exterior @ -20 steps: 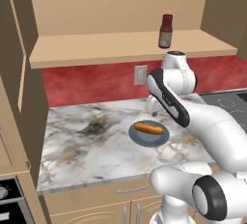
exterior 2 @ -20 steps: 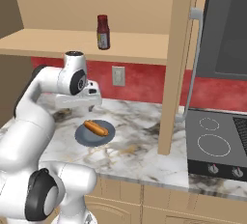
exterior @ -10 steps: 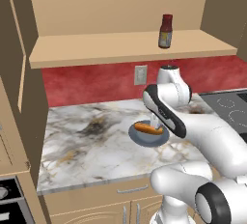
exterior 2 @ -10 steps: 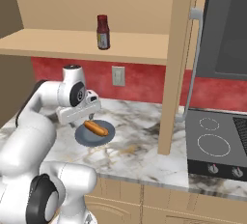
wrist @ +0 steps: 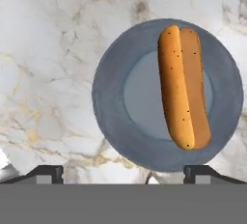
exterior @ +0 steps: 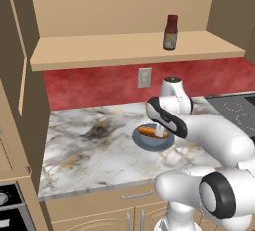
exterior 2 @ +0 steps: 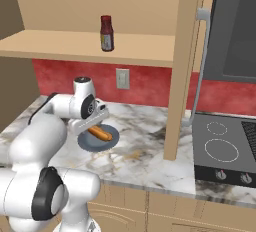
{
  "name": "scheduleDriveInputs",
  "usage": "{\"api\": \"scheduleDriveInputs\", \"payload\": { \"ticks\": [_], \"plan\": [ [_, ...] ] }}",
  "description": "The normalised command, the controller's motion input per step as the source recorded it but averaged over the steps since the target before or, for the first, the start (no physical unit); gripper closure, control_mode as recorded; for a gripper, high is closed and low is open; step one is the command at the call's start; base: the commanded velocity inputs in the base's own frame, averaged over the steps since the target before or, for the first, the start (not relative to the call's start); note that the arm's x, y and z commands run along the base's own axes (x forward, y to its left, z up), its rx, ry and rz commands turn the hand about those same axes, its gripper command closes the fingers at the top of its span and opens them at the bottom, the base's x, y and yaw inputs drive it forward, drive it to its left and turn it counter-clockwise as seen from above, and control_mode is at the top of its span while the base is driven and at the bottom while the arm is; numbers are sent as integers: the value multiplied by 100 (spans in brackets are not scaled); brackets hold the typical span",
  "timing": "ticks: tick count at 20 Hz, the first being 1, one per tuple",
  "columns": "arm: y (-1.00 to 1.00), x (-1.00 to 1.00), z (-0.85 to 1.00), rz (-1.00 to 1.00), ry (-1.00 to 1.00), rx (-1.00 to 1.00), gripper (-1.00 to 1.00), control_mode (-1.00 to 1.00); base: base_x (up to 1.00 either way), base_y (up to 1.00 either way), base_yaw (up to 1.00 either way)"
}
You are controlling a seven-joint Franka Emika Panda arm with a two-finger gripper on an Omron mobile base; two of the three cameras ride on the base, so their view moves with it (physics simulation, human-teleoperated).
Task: Move the hot dog bun to the plate on the dining table and place the condiment next to that plate. Then navigate to the fridge and take the sausage and place it on the plate as well.
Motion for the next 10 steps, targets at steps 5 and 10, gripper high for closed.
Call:
{"api": "scheduleDriveInputs", "payload": {
  "ticks": [5, 10],
  "plan": [
    [-2, 46, -18, 2, 0, 0, -100, -100, 0, 0, 0],
    [1, 36, -31, 0, 2, 0, -100, -100, 0, 0, 0]
  ]
}}
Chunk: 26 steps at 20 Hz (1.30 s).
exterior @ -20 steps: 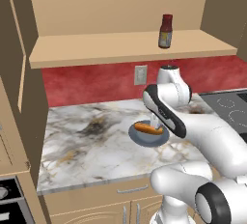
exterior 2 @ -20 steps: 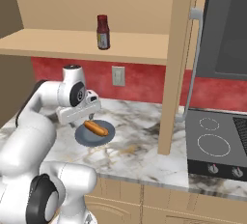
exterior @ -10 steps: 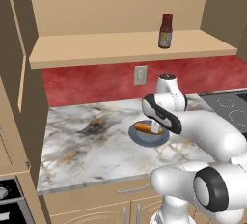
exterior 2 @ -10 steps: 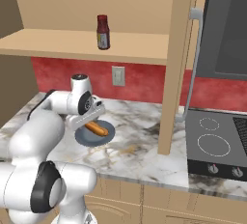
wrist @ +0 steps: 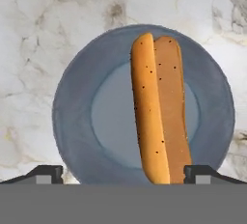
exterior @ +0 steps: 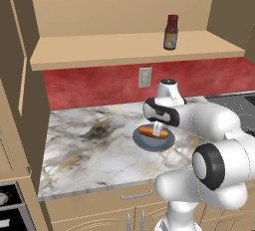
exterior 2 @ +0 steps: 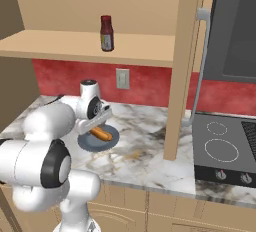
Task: Move the hot dog bun to the plate on the dining table and place the condiment next to that plate. Then navigate to the fridge and take the sausage and place it on the plate as well.
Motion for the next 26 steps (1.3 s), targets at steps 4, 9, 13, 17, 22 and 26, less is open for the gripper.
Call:
{"api": "scheduleDriveInputs", "payload": {
  "ticks": [4, 9, 13, 17, 22, 26],
  "plan": [
    [3, 38, -40, 0, 3, 0, -100, -100, 0, 0, 0],
    [0, 38, -31, 0, 3, 0, -100, -100, 0, 0, 0],
    [0, 33, -23, 0, 0, 0, -100, -100, 0, 0, 0],
    [0, 28, -22, 0, 0, 1, -100, -100, 0, 0, 0],
    [1, 1, -38, 3, 1, 0, -100, -100, 0, 0, 0],
    [0, 0, -36, 5, 0, 0, -100, -100, 0, 0, 0]
  ]
}}
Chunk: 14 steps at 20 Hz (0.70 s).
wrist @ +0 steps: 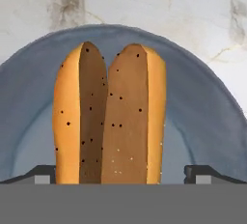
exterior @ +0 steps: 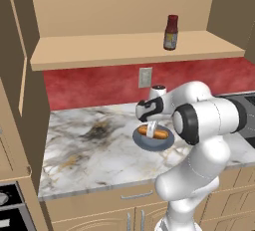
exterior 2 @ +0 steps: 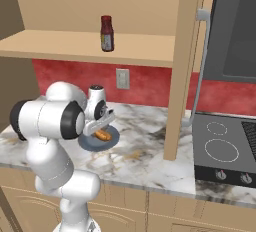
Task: Move the hot dog bun to the plate on the dining table and place the condiment next to that plate. Then navigate to the fridge and take the sausage and place it on the plate as well.
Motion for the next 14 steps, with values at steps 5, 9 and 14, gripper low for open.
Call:
{"api": "scheduleDriveInputs", "payload": {
  "ticks": [5, 9, 14],
  "plan": [
    [0, 0, -35, 4, 0, 0, -100, -100, 0, 0, 0],
    [0, 0, -38, 3, 2, 0, -100, -100, 0, 0, 0],
    [2, 2, -33, 3, 5, 0, 100, -100, 0, 0, 0]
  ]
}}
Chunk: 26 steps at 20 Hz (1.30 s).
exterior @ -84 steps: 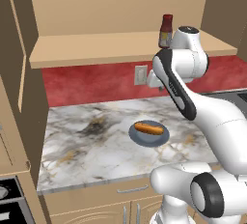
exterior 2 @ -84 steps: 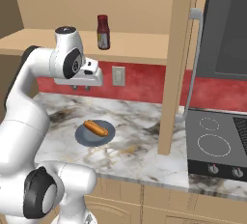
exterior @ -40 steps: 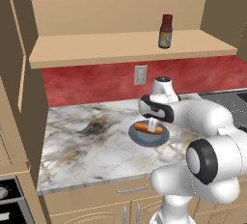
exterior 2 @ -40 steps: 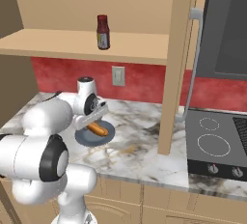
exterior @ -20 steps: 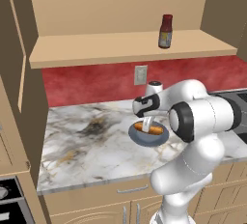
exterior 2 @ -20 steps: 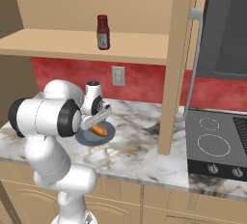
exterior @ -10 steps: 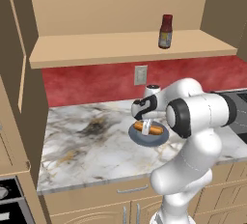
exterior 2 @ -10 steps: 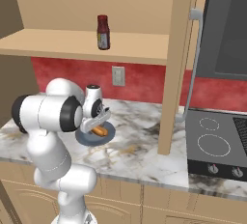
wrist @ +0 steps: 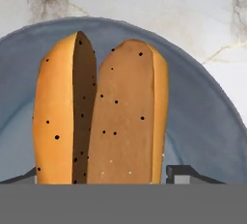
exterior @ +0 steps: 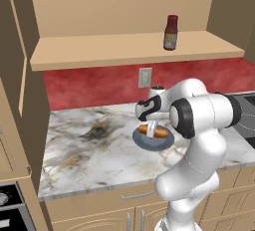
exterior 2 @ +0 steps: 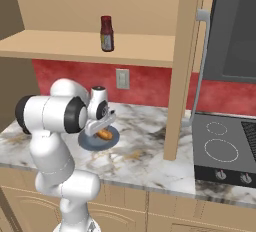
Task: Move the hot dog bun to the plate on the dining table and place the condiment next to that plate. Then navigate to the fridge and take the sausage and place it on the plate as well.
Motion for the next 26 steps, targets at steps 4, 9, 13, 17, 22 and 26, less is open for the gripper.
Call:
{"api": "scheduleDriveInputs", "payload": {
  "ticks": [4, 9, 13, 17, 22, 26],
  "plan": [
    [0, -16, -6, 3, -4, 0, 100, -100, 0, 0, 0],
    [-4, -62, 22, -1, -17, 0, 100, -100, 0, 0, 0],
    [-10, -67, 53, -3, -19, 0, 100, -100, 0, 0, 0],
    [-18, -56, 70, -13, -8, 0, 100, -100, 0, 0, 0],
    [-34, -65, 74, -28, 0, 4, 100, -100, 0, 0, 0],
    [-21, -66, 61, -41, 0, 5, 100, -100, 0, 0, 0]
  ]
}}
